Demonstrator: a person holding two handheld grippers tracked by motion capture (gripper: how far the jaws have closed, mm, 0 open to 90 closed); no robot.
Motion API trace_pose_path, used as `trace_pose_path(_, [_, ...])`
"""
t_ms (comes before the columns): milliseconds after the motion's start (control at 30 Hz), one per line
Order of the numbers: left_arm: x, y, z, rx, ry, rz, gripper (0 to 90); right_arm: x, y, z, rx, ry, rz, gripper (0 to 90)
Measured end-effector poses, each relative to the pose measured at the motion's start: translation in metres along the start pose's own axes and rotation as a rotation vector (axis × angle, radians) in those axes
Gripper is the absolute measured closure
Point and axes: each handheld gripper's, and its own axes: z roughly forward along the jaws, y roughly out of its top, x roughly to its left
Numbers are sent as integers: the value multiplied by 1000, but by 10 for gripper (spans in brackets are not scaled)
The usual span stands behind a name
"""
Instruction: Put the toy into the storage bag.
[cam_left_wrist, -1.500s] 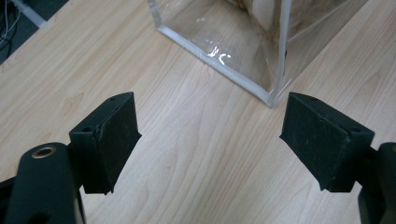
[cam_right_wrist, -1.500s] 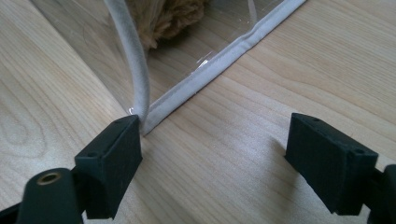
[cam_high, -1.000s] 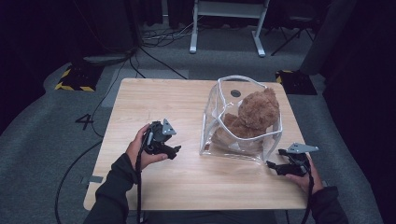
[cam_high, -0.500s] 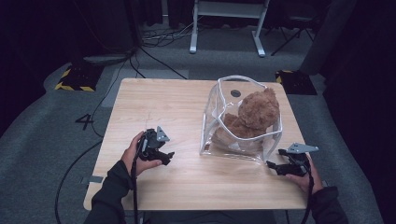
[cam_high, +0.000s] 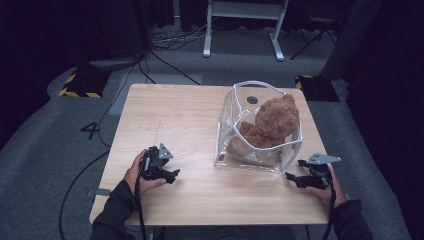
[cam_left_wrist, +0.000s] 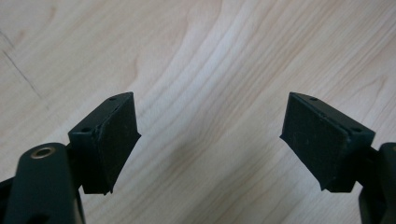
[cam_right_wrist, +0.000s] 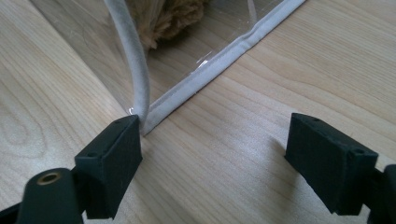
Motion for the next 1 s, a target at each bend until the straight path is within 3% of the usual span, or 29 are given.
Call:
trace_pose_path(233, [1,-21,6,-3,13,-26,181,0,0,0,0,1,0,180])
trace_pose_path(500, [7,-48,2,-85,-24,-129,173,0,0,0,1,0,0,180])
trace_pose_path(633, [3,-60,-1,-137,5,-169,165,0,0,0,1,0,0,180])
trace_pose_path(1000, [4,-64,-4,-138,13,-175,164,0,0,0,1,0,0,181])
